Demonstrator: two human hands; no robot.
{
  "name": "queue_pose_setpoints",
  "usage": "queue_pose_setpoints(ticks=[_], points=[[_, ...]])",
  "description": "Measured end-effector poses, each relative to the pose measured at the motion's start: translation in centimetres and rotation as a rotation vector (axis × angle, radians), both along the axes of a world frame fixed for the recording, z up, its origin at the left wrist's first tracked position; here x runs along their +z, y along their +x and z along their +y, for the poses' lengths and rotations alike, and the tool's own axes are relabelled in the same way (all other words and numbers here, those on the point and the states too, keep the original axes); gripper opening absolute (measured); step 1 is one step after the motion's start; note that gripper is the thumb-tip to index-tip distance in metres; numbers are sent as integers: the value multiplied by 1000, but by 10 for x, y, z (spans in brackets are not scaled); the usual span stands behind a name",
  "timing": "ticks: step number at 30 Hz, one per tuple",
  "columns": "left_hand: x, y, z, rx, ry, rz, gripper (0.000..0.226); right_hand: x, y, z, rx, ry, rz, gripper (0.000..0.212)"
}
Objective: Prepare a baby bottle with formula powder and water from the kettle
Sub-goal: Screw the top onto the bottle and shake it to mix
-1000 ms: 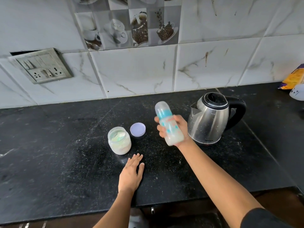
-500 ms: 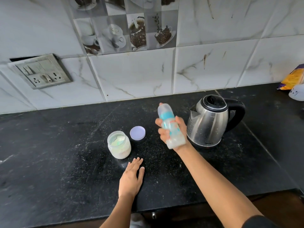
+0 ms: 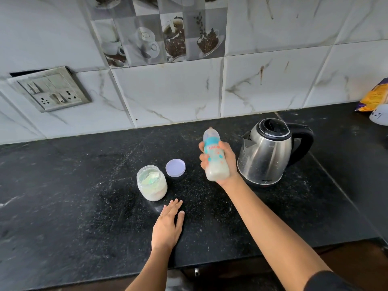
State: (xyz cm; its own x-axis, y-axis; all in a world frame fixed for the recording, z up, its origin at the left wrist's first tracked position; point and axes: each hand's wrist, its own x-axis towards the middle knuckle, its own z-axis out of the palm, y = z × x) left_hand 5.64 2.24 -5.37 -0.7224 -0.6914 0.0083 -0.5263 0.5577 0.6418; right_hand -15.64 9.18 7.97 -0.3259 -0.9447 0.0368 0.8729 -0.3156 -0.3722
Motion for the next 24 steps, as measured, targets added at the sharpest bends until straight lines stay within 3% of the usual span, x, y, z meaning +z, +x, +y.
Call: queue_pose_setpoints(ticks=[3, 7, 12, 14, 17, 19, 22, 24], points=[[0, -1, -1, 6, 1, -5, 39, -5, -6, -5, -94, 135, -96, 62], [1, -1, -1, -7, -5, -4, 39, -10, 2, 7, 195, -94, 247, 66], [2, -1, 0, -7, -10, -2, 39, -8, -3, -11, -151, 197, -116, 52], [2, -1, -1, -16, -7, -1, 39, -10, 1, -6, -34, 192, -76, 62], [1, -1, -1, -21, -2, -1, 39, -15, 5, 8, 153, 65, 199, 68], [1, -1, -2, -22, -11, -4, 40, -7, 2, 4, 62, 52, 129, 66], [1, -1, -2, -29, -17, -19, 41, -6, -6, -5, -134, 155, -171, 57], [1, -1, -1, -28, -22, -23, 43, -6, -2, 0, -17, 157, -67, 64]])
